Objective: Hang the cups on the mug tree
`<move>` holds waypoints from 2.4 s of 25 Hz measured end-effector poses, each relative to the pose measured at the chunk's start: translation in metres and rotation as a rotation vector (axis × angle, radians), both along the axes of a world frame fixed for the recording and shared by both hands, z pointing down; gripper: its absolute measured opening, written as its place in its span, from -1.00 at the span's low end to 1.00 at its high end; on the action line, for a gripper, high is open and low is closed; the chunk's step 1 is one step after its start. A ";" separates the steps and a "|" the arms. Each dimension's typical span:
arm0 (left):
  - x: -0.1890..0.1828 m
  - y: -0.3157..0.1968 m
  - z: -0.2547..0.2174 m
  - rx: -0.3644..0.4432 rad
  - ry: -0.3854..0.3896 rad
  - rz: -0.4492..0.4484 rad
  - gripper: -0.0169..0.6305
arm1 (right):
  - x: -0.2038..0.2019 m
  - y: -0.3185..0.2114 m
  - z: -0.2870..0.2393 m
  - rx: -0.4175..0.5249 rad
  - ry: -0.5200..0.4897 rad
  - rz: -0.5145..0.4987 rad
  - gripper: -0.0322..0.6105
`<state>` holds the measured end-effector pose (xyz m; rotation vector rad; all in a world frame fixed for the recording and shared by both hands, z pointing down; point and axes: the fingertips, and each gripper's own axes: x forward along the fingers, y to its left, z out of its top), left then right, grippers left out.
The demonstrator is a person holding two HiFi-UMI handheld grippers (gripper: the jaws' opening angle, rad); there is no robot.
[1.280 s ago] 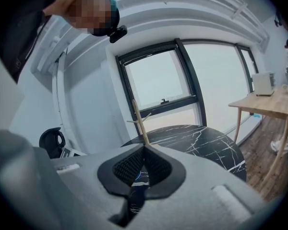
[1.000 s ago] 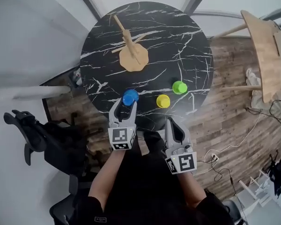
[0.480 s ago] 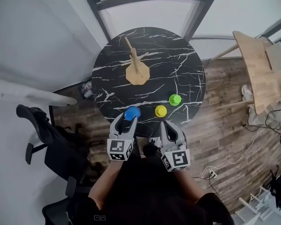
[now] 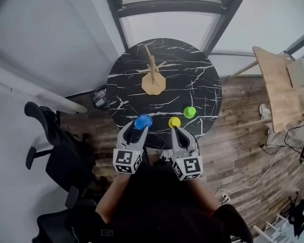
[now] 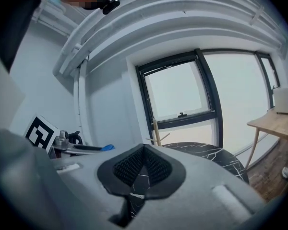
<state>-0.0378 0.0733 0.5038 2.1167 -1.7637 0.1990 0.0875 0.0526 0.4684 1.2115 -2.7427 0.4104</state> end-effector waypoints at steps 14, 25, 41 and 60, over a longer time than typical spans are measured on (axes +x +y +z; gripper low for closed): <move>-0.056 -0.049 -0.030 0.053 0.020 0.034 -0.28 | -0.042 -0.037 -0.025 0.045 0.021 0.044 -0.90; -0.091 -0.106 -0.040 0.095 0.035 0.120 -0.28 | -0.084 -0.070 -0.032 0.057 0.027 0.124 -0.90; -0.107 -0.176 -0.009 0.084 0.077 0.217 -0.28 | -0.110 -0.108 -0.028 0.064 0.072 0.230 -0.90; -0.103 -0.209 0.025 0.049 0.129 0.274 -0.28 | -0.117 -0.112 -0.017 0.037 0.099 0.301 -0.90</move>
